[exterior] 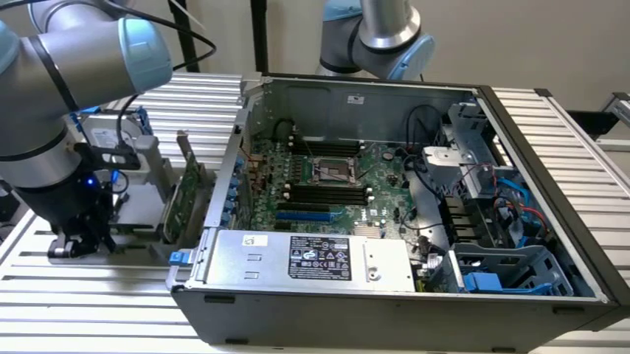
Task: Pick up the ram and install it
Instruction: 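Pick up the ram and move it above insertion slot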
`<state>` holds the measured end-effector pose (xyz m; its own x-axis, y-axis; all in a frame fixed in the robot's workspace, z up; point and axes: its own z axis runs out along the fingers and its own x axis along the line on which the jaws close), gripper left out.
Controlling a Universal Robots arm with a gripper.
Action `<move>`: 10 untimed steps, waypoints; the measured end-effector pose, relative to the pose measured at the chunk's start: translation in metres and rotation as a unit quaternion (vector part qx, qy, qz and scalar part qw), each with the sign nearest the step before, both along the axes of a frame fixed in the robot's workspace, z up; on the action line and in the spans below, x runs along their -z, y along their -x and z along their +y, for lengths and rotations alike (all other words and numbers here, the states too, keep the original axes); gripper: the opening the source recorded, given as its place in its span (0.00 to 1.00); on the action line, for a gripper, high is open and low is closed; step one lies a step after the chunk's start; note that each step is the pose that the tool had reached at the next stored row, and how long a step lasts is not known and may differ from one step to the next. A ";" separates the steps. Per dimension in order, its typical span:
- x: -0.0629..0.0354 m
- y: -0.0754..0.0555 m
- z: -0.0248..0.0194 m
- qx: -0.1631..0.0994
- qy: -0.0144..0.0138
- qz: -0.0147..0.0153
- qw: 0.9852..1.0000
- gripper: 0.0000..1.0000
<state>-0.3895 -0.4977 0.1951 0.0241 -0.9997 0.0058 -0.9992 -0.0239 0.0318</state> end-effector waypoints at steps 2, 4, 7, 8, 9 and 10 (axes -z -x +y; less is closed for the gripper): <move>0.0001 0.000 -0.0003 0.005 0.000 0.000 1.000 0.00; 0.0001 0.000 -0.0004 0.012 0.000 0.000 1.000 0.00; 0.0001 0.000 -0.0006 0.021 0.000 0.000 1.000 0.00; 0.0001 0.000 -0.0006 0.021 0.000 0.000 1.000 0.00; 0.0001 0.000 -0.0006 0.021 0.000 0.000 1.000 0.00; 0.0001 0.000 -0.0006 0.021 0.000 0.000 1.000 0.00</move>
<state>-0.3895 -0.4983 0.1949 -0.0173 -0.9998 0.0058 -0.9993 0.0175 0.0320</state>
